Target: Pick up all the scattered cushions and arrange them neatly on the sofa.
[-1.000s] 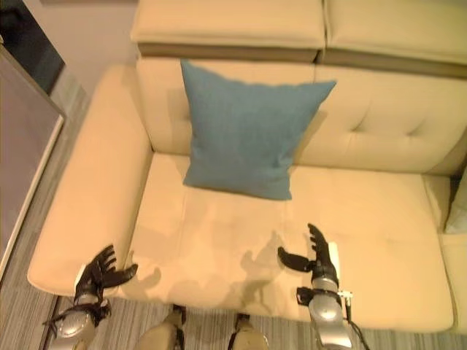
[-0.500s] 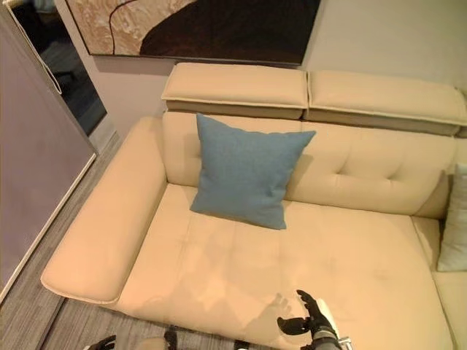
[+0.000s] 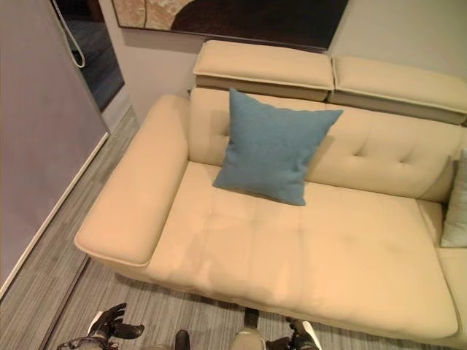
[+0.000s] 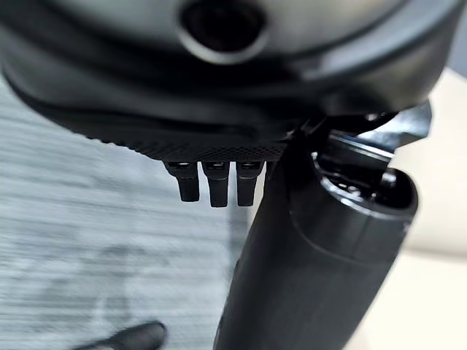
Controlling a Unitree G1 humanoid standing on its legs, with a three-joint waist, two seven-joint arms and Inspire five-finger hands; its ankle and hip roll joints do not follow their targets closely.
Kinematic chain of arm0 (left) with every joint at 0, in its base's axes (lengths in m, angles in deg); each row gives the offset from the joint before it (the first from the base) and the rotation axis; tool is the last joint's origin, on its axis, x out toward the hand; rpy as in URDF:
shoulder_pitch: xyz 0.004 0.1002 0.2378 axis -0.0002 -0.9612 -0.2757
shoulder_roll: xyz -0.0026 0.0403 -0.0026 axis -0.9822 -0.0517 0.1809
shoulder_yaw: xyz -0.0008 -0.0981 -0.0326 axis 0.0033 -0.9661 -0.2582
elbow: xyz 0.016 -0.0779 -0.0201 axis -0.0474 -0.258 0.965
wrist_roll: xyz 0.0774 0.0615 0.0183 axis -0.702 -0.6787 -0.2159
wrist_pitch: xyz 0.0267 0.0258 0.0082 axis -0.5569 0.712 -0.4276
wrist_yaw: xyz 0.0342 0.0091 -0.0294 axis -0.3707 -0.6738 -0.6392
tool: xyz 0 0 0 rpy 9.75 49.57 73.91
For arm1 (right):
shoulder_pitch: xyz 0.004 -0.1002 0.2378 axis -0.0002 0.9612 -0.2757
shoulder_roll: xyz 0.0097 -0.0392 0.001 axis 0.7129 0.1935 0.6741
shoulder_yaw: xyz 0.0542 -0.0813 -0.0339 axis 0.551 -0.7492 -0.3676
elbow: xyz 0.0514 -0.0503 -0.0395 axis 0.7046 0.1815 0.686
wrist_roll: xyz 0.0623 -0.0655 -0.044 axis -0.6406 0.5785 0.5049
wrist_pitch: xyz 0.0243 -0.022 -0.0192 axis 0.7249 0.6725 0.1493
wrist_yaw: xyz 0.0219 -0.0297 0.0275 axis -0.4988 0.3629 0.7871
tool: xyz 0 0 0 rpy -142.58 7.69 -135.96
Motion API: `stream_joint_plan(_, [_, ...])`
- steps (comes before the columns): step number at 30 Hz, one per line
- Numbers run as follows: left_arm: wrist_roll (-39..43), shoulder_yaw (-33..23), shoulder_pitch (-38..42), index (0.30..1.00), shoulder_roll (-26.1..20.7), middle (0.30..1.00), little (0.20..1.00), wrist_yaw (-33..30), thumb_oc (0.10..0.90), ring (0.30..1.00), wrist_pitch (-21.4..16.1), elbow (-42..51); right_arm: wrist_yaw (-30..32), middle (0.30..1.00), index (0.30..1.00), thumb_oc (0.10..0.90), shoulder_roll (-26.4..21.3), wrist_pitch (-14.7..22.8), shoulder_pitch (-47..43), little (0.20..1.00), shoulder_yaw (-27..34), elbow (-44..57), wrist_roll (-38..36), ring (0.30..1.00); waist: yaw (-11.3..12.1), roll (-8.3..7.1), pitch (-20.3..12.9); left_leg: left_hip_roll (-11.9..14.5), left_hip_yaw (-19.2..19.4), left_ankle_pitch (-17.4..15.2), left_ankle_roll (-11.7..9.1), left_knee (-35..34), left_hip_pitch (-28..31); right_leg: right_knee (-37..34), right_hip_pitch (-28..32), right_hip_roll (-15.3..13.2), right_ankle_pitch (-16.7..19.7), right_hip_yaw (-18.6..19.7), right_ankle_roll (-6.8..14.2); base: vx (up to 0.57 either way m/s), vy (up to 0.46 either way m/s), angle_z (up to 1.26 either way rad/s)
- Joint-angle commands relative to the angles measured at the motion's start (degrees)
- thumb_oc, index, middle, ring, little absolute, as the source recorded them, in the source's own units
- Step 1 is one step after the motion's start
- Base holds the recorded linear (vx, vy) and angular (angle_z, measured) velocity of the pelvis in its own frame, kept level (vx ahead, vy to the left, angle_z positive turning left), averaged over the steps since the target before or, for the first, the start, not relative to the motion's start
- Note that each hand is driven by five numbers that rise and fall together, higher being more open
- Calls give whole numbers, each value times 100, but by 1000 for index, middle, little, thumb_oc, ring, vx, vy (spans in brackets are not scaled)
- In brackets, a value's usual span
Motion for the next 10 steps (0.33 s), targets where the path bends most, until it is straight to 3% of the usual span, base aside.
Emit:
stream_joint_plan(1, [-109,-232,-1,900,-149,900,900,-44,800,900,-88,120,132,900,900,800,-364,131,-219,900,-1,223,-4,900,151,-165,-134,-1,-385,-531,-454,28,129,-519,405,325,129,47,-141,-154,-43,-6])
stream_joint_plan(2, [-108,-258,-33,900,-156,900,900,-74,800,900,-68,87,134,900,900,800,-293,118,-246,900,-10,182,-43,900,304,-276,-229,-26,-249,-473,-503,-3,9,-897,772,351,52,-160,-152,-195,-63,-2])
stream_joint_plan(3, [-77,-272,-43,900,-136,900,900,-102,800,900,-64,73,159,900,900,800,-283,112,-261,900,-29,211,-38,900,363,-288,-258,-7,-182,-444,-521,-39,-1,-1032,852,333,29,-287,-161,-136,-60,-16])
stream_joint_plan(10, [-67,-320,-10,900,-40,900,900,-152,800,900,-57,-121,219,900,900,800,-306,90,-417,900,-96,167,-126,900,397,-288,-506,103,27,-159,-632,-542,104,-2012,1194,460,133,-381,-122,-38,-65,-41])
